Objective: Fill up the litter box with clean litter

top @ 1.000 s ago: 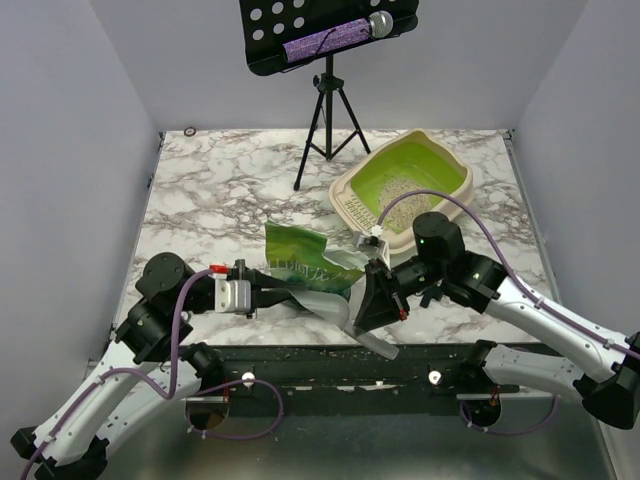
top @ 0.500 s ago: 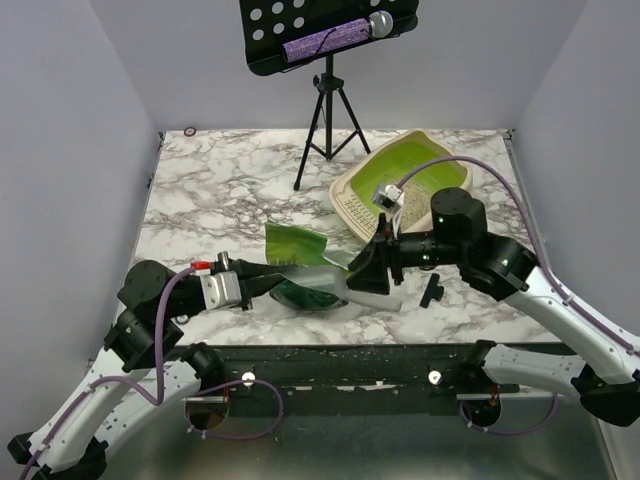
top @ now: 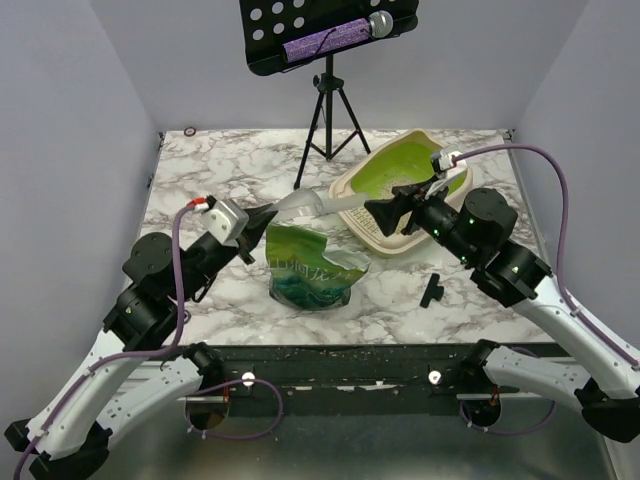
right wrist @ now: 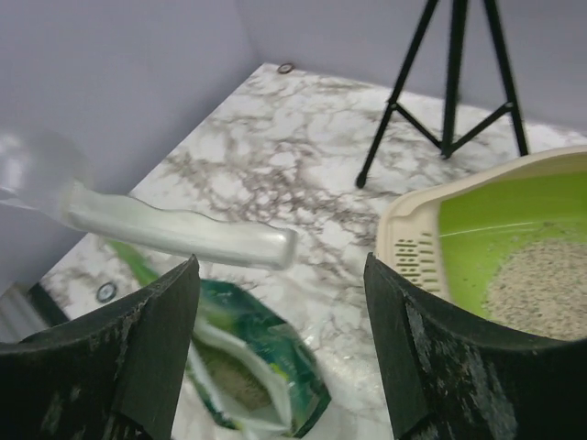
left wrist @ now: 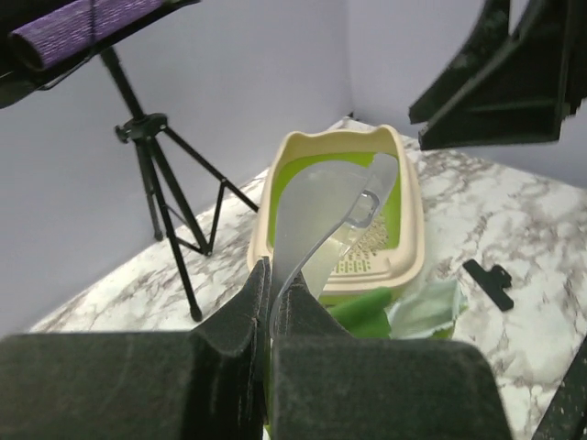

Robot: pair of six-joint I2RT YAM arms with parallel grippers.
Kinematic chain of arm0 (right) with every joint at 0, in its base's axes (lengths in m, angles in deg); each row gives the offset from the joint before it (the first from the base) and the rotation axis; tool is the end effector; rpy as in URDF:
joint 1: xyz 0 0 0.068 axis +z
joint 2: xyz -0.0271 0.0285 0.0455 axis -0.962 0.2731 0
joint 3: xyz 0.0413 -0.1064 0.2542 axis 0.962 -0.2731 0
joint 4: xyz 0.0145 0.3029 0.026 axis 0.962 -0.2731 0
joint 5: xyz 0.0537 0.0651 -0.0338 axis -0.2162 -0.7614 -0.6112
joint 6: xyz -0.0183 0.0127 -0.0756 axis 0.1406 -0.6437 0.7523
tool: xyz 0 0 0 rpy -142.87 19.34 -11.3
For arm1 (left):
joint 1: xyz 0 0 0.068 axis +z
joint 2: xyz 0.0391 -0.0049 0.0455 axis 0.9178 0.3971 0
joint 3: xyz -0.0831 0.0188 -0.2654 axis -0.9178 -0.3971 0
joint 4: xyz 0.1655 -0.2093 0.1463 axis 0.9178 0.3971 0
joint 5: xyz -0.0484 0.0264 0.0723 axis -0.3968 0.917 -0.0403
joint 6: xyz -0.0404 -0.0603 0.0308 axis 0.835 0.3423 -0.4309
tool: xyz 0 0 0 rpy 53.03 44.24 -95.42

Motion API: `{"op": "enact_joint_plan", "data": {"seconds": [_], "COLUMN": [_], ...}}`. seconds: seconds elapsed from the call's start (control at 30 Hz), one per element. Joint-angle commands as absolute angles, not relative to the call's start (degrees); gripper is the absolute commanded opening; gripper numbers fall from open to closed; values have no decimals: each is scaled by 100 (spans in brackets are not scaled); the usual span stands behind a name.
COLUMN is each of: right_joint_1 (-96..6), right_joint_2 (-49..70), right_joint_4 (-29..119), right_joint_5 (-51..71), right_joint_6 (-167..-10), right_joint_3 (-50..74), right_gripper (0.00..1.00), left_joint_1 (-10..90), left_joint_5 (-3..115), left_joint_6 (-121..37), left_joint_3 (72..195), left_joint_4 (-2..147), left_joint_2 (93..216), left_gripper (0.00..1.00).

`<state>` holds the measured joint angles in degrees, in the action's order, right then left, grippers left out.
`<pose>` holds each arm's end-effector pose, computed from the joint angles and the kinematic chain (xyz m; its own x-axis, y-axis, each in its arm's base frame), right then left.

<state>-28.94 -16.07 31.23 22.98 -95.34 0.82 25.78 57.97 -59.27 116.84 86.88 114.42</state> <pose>0.2000 0.1934 0.4329 -0.2022 0.1282 -0.9709 -0.6175 0.7528 0.2280 0.1391 -0.1303 0.4453 0.1805 -0.0170 -0.9834 0.7192 0.6843 0.1202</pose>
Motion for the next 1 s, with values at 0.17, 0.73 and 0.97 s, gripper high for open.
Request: {"op": "enact_joint_plan", "data": {"seconds": [0.17,0.73,0.97], "right_joint_1": [-4329,-5226,-5604], "right_joint_2": [-1878,-1834,-1492], "right_joint_4": [5527,6502,7213], "right_joint_5": [593,-2021,-2379], "right_joint_6": [-9135,-9856,-10155], "right_joint_3": [-1012,-1583,-1821], "right_gripper": [82,82,85], "left_joint_1": [2626,4146,4866], "left_joint_5": [7069,3627,2281], "left_joint_6": [-4758,-3564,-2440], "left_joint_3": [12914,12344,11501], "left_joint_4": [9523,8638,6838], "left_joint_2": [12041,12903,12999], "left_gripper": [0,0,0]}}
